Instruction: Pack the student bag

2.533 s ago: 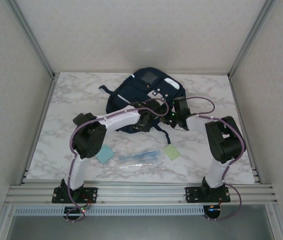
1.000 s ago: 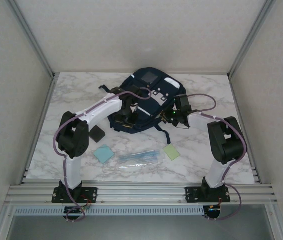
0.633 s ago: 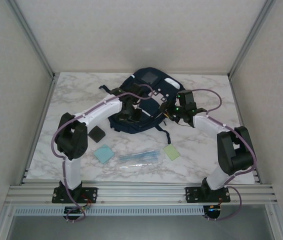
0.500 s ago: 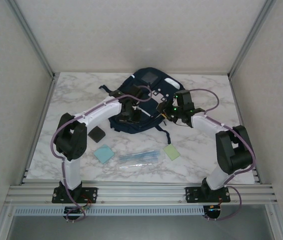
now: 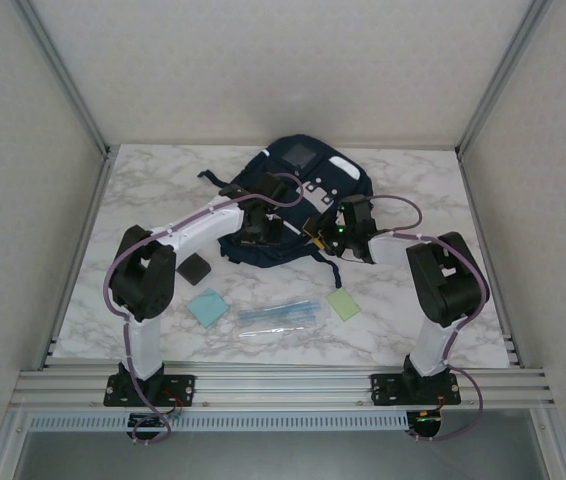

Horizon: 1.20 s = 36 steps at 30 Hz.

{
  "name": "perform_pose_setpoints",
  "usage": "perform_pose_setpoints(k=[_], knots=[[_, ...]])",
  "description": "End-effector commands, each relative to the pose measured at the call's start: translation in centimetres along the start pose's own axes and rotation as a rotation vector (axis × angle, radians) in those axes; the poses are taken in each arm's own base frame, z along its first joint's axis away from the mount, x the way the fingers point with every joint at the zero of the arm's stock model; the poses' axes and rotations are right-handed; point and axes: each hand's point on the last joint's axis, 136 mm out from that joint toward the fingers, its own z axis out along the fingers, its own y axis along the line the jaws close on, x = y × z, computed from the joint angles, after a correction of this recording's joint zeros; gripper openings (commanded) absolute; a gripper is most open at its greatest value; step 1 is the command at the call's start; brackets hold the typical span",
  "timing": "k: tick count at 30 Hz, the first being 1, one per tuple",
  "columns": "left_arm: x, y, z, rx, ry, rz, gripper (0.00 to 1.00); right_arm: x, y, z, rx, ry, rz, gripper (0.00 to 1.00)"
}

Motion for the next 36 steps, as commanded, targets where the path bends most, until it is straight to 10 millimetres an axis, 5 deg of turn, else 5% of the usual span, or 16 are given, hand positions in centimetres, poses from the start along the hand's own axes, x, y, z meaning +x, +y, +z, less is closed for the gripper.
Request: perform_pose_setpoints(k=[1,7,12,15,19,22,36], knots=[[0.2,0.5,0.6,-0.026,0.001,-0.02,0.0,1.6,-2.2,-0.2,0.078,0.032,0.035,0.52],[0.7,0.4,1.0,-0.011,0.016,-0.03,0.0,0.3,-0.8,2.1,0.018,0.024,0.034,0.44],[0.7,0.4,0.2,-0.01,0.004,-0.027,0.0,-1.3,2.5,2.6,-0.086,-0.004,0.013,0.0],[0.2,0.3,-1.1,0.0,-0.018,-0.028,0.04,-2.1,5.3,0.4,-0.122,-0.04,-0.048,0.0],[-0.8,-0.5,-3.3,0.039,-0.054,-0.035,0.38,-3.1,9.6,-3.2,-0.166,-0.093,-0.144,0.0],[-1.6,-1.0,-4.6,0.056,-0.079,-0.035,0.49,-3.7,11.4,-4.8,-0.183,-0.124,-0.176,0.0],[-2.4,-1.3,-3.7,0.049,-0.061,-0.022,0.55,-3.5,11.1,-3.4,-0.21,-0.09,-0.137,0.0]])
